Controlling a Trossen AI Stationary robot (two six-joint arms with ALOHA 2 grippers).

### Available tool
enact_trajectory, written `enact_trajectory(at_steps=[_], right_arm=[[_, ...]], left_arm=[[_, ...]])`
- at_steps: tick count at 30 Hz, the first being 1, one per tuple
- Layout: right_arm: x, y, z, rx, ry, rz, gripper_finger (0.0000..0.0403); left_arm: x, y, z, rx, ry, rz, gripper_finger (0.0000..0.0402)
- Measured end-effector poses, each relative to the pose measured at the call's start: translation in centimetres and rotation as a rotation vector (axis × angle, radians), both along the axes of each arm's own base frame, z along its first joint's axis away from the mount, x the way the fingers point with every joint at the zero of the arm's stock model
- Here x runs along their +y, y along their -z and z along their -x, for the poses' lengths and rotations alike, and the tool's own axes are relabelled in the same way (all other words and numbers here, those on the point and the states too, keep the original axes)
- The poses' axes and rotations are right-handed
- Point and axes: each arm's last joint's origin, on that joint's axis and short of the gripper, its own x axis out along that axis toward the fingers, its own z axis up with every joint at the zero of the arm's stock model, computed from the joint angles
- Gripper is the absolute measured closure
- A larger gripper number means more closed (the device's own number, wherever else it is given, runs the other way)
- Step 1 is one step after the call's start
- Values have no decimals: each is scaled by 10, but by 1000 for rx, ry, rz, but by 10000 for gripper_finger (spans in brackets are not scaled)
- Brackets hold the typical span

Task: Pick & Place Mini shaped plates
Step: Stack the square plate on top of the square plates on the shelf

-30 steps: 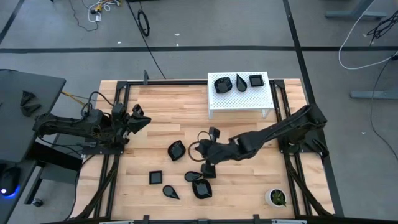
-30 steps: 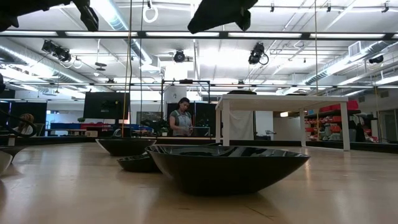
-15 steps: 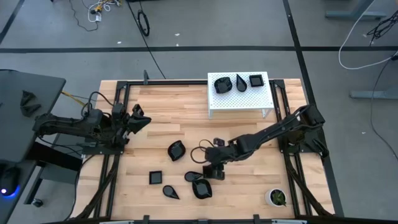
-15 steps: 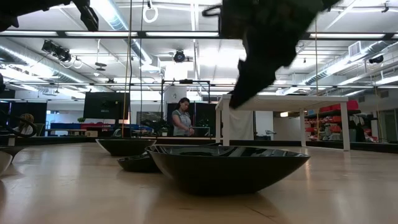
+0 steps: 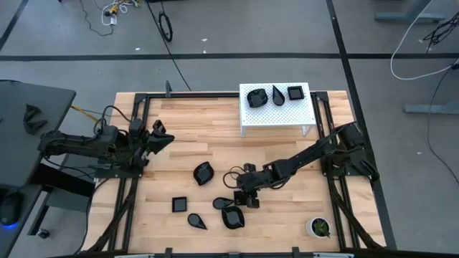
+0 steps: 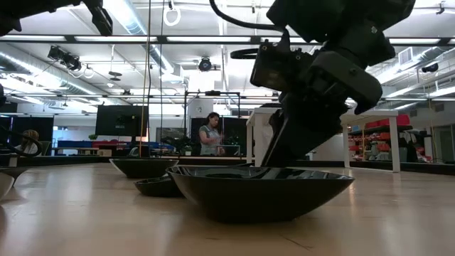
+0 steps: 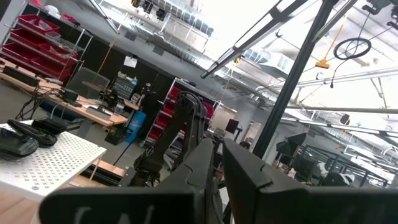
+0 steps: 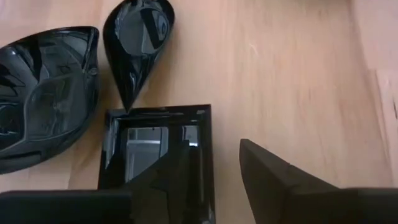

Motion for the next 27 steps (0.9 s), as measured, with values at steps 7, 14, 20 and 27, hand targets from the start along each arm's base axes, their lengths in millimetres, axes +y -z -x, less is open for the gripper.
enact_trajectory(at_steps=[7,14,20,27], right_arm=[[-1,0,0,10,2,-6,299],[-1,1,1,25,-1,-15,370],[-3,-12,5,43,54,-80,392],[-18,-88,30,-104,199,-104,399]], left_arm=[[0,0,0,0,0,0,360],[0,0,0,0,0,0,360],[0,0,0,0,0,0,360],[0,0,0,0,0,0,360]])
